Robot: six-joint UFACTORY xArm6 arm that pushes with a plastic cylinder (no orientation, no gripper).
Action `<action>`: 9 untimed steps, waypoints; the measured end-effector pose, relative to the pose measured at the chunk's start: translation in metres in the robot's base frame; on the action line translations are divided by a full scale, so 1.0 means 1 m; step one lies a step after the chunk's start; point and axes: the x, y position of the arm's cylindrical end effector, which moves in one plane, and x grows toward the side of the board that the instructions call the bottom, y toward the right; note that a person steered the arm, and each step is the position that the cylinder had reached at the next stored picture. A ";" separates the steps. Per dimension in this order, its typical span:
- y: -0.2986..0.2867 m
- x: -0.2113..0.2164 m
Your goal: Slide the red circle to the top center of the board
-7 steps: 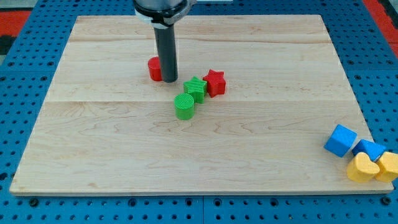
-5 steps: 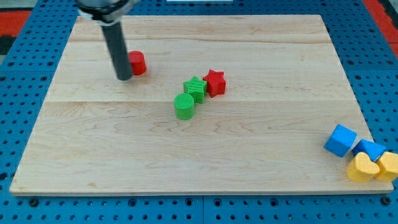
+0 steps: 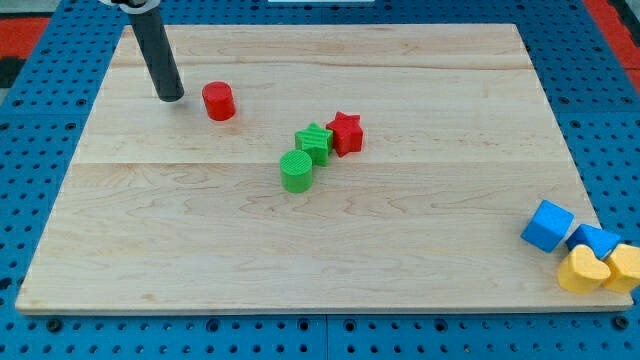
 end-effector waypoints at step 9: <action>0.087 0.051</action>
